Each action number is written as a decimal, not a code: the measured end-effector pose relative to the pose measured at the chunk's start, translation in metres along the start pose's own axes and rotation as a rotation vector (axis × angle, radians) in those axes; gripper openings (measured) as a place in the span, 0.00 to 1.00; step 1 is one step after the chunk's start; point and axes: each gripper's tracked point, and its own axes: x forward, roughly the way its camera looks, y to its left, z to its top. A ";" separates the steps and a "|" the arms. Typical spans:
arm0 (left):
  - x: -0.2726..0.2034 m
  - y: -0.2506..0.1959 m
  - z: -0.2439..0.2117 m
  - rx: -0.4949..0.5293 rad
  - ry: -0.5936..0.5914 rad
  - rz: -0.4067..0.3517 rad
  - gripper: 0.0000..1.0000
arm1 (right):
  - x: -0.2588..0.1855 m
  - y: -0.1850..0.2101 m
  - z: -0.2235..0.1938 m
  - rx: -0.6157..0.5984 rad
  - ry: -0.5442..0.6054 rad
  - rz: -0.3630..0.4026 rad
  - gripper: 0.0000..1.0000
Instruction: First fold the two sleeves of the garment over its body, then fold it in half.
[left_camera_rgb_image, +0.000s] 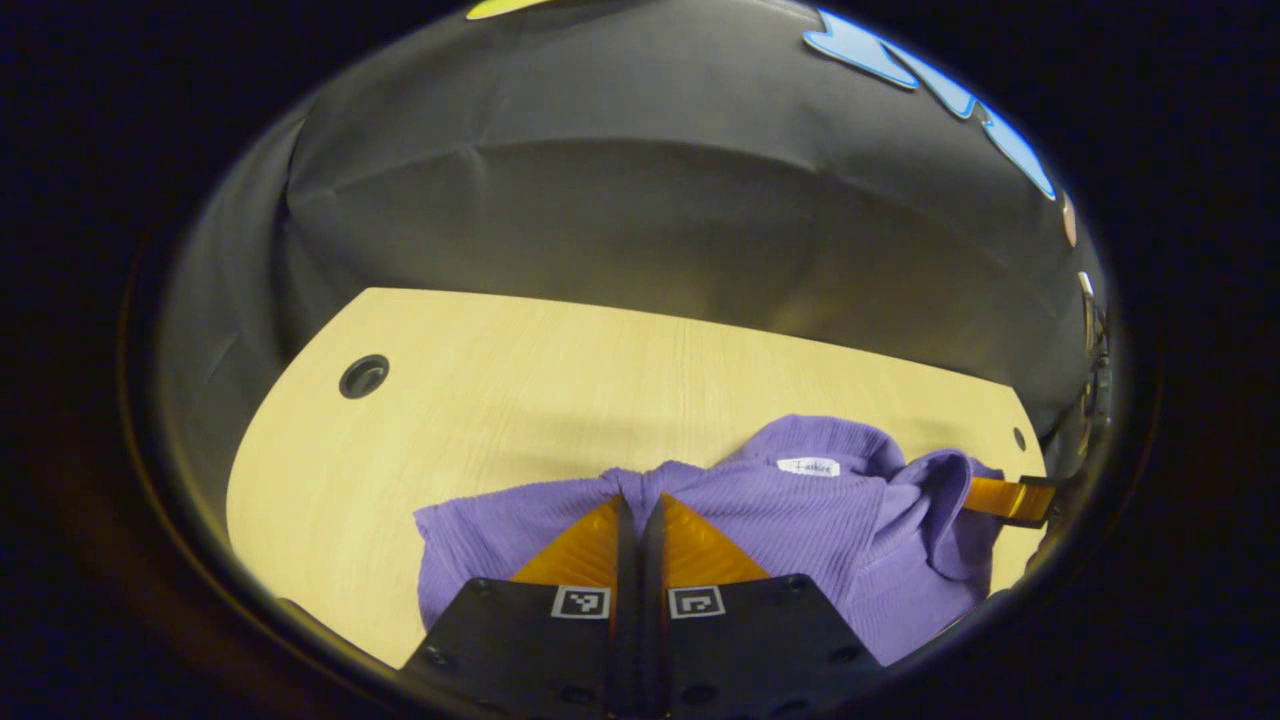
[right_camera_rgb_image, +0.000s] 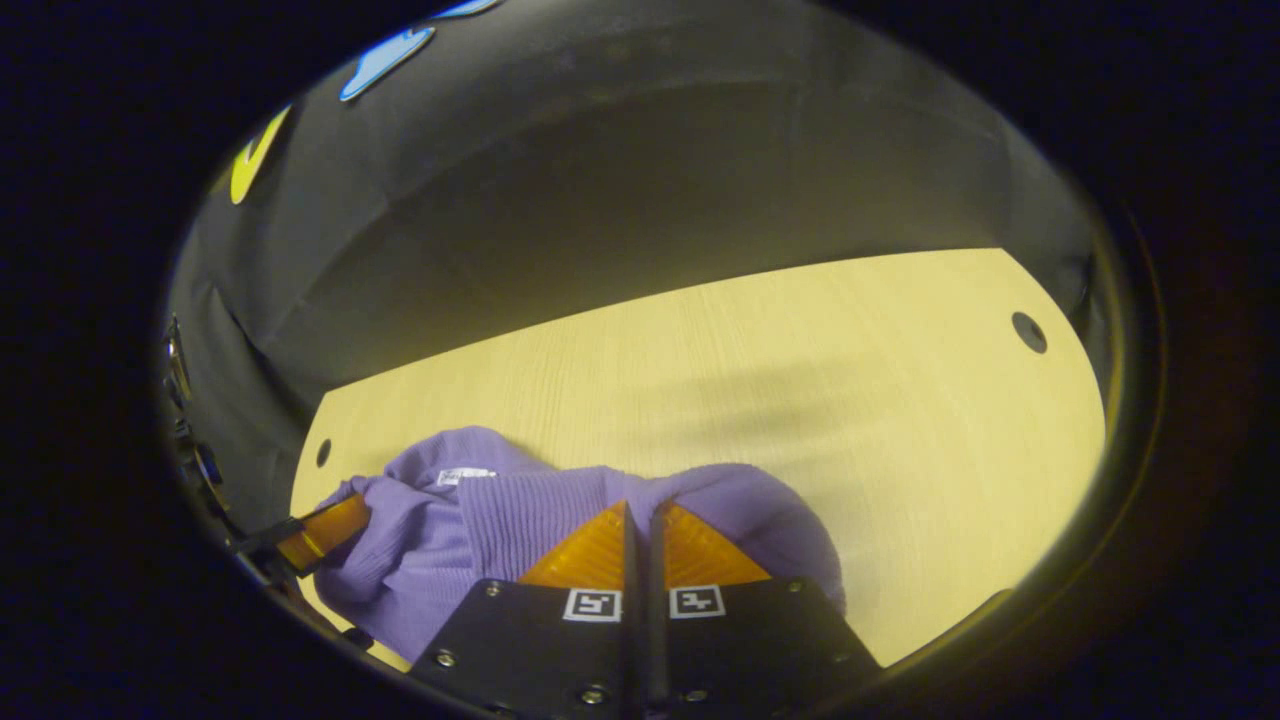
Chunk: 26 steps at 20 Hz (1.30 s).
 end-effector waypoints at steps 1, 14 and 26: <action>0.000 0.000 -0.001 0.005 -0.004 0.001 0.07 | -0.001 0.000 -0.001 -0.006 -0.001 -0.004 0.03; -0.062 -0.001 0.025 0.043 -0.127 0.000 0.88 | -0.076 0.027 0.033 -0.070 -0.191 0.027 0.64; -0.350 -0.083 0.106 0.223 -0.558 -0.143 0.88 | -0.340 0.076 0.065 -0.148 -0.591 0.092 0.55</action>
